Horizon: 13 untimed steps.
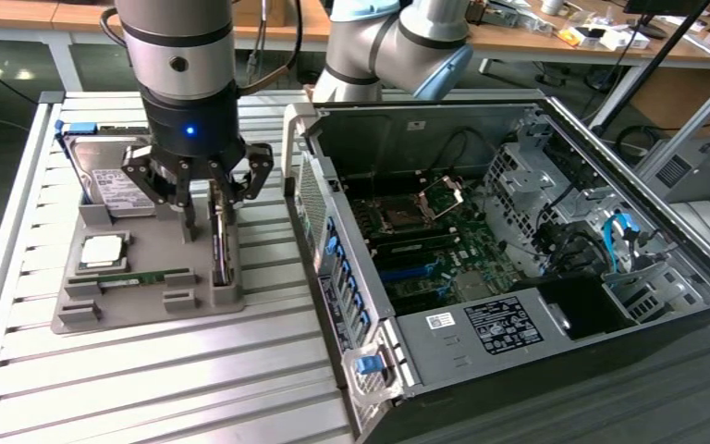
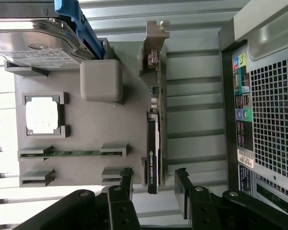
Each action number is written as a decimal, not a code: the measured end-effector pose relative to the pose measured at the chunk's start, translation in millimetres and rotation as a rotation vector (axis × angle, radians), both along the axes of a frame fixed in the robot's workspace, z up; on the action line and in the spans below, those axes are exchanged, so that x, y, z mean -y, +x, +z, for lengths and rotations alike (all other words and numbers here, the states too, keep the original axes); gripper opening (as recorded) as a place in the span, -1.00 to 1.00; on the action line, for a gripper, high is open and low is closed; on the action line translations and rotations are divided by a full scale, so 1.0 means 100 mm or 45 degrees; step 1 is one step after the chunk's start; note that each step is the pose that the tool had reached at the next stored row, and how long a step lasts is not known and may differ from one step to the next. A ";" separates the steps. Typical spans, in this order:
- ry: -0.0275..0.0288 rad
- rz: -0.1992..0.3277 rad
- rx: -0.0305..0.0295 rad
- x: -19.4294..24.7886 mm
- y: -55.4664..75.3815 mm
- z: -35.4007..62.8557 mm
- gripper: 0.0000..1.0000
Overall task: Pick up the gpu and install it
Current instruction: 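Pick up the gpu and move the gpu toward the slot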
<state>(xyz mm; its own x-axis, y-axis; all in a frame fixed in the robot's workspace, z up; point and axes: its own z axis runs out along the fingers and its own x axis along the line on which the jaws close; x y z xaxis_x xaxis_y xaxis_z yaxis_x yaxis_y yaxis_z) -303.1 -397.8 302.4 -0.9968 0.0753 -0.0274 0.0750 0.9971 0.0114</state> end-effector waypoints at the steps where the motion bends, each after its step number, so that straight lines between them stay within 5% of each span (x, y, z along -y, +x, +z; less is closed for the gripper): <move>1: -0.0001 0.000 0.0001 0.000 0.00 -0.007 -0.04; 10: -0.0021 0.000 0.0000 -0.017 0.04 -0.054 -0.04; 13: -0.0052 0.003 0.0000 -0.096 0.06 -0.079 -0.04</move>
<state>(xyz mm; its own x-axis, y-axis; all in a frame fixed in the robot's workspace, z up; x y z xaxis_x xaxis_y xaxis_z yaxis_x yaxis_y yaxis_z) -296.7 -388.2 294.6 -0.9970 0.0729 -0.0277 0.0727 0.9973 0.0073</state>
